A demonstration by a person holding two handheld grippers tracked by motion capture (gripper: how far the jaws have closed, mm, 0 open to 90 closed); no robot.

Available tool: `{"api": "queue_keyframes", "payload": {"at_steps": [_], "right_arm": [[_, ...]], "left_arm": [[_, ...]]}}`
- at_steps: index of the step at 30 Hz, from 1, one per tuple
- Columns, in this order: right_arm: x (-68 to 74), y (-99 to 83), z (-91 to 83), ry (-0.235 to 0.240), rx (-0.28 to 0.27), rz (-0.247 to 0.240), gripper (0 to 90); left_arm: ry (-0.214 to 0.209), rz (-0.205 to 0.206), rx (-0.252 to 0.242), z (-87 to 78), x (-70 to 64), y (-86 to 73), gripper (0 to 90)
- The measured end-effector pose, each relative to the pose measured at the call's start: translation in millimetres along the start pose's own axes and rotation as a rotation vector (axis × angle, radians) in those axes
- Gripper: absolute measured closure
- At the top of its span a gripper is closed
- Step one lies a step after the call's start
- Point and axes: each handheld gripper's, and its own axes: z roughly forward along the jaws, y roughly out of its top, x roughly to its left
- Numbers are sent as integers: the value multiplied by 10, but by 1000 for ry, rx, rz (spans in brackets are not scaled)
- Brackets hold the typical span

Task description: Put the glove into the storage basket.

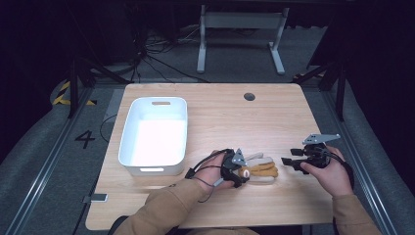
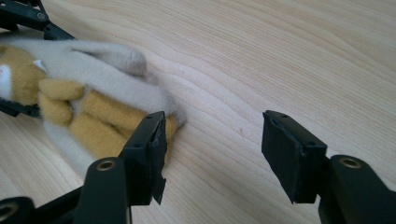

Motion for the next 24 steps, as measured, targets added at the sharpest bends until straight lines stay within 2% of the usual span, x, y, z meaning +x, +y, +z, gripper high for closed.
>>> {"api": "queue_keyframes", "payload": {"at_steps": [4, 7, 11, 18, 24], "right_arm": [[0, 1, -2, -1, -3, 2, 409], [6, 1, 5, 0, 0, 0, 408], [10, 4, 3, -3, -3, -5, 409], [-3, 2, -9, -4, -8, 4, 415], [-10, 2, -17, -4, -16, 6, 413]], "left_arm": [[5, -12, 1, -14, -22, -2, 418], [9, -17, 26, -35, -35, 20, 500], [21, -23, 31, -40, -55, 32, 557], [57, -70, 37, -45, -74, 52, 636], [40, -131, 50, -85, -55, 75, 679]]}}
